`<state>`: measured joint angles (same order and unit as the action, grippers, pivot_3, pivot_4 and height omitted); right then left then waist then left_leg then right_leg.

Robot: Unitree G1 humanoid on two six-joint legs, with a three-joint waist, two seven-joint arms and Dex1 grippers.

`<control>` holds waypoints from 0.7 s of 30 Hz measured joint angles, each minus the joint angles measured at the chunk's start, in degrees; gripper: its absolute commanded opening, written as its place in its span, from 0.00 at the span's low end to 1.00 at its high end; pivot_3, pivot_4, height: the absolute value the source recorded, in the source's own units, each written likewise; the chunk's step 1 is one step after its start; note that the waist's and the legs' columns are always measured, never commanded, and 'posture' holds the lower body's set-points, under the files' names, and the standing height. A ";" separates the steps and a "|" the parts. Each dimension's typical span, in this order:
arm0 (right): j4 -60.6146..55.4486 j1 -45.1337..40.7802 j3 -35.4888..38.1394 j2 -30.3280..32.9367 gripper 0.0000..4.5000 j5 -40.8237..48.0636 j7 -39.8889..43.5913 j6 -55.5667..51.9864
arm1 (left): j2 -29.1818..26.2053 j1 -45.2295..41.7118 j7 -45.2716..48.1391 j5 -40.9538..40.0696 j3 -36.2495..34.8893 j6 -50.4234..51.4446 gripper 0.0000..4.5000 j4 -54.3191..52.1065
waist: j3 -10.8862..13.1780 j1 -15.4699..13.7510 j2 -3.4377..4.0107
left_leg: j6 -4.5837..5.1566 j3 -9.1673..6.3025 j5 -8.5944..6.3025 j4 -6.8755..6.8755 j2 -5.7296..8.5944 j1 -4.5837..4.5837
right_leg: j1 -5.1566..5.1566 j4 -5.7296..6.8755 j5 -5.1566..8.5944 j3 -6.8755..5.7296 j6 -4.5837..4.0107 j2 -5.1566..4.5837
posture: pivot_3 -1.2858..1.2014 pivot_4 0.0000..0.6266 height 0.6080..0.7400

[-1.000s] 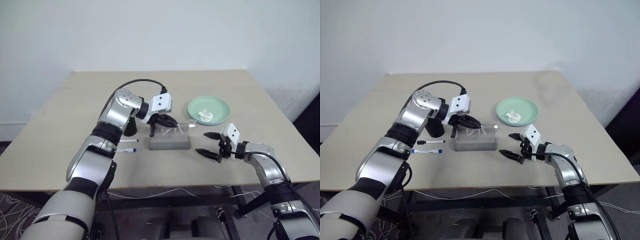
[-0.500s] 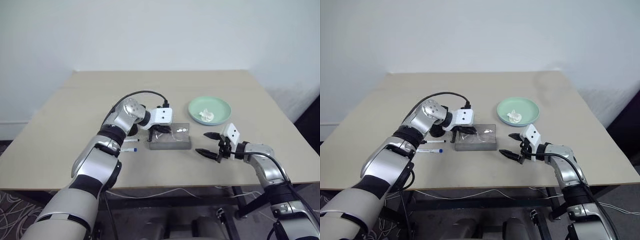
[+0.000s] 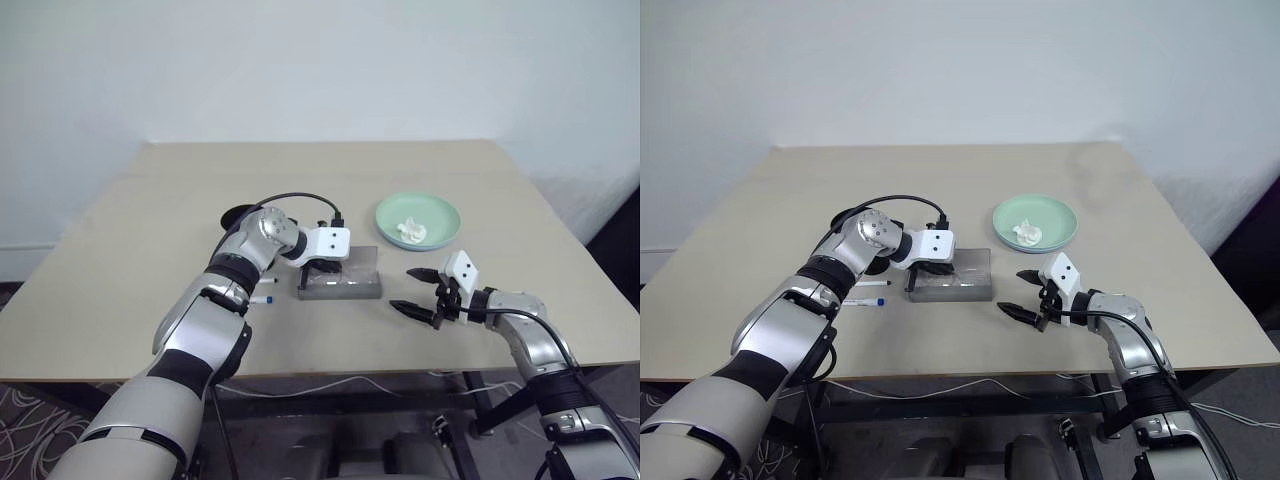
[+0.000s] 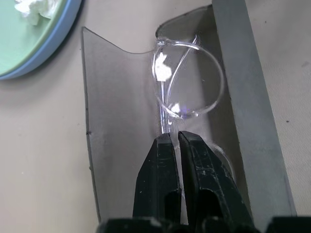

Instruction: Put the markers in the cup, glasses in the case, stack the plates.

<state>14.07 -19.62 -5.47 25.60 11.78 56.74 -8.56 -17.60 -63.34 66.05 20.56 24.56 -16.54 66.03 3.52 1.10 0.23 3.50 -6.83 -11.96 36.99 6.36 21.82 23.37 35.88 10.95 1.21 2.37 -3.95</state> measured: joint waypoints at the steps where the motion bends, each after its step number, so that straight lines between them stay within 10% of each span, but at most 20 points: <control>1: 0.00 0.00 0.00 0.00 0.98 0.00 -0.01 0.00 | 0.00 0.00 0.54 -0.01 0.00 0.00 0.02 0.00 | 0.00 0.00 0.00 | 0.00 0.00 0.00 0.00 0.00 0.00 | 0.00 0.00 0.00 0.00 0.00 0.00 | 0.52 0.00 1.00; 9: 0.01 0.01 -0.11 -0.02 0.98 -0.01 0.05 0.00 | 0.09 0.00 3.08 -1.21 -1.20 0.90 0.53 -0.27 | 0.00 0.00 0.00 | 0.00 -0.01 0.00 0.02 0.00 0.00 | 0.00 0.02 0.00 0.00 0.00 0.00 | 0.52 0.00 1.00; 17: 0.01 0.00 -0.37 -0.03 0.98 -0.01 0.19 0.00 | 0.54 -3.11 1.59 -4.13 -5.49 2.15 0.53 -0.47 | 0.02 -0.01 -0.05 | 0.00 -0.02 0.00 0.04 0.00 0.01 | 0.00 0.01 -0.01 -0.03 0.01 0.00 | 0.52 0.00 1.00; 21: 0.04 -0.06 -0.45 -0.02 0.98 -0.02 0.47 0.01 | 1.25 -7.25 -3.71 -5.77 -8.08 3.54 0.33 0.22 | 0.02 -0.01 -0.06 | 0.00 -0.02 0.00 0.06 0.00 0.02 | -0.02 -0.01 -0.02 -0.04 0.04 -0.01 | 0.52 0.00 1.00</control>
<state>14.11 -19.67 -5.92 25.58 11.76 57.22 -8.56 -16.35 -70.59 62.34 14.79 16.48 -13.00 66.25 3.54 1.09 0.16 3.50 -6.85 -11.97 37.05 6.36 21.85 23.34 35.87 10.93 1.17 2.41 -3.96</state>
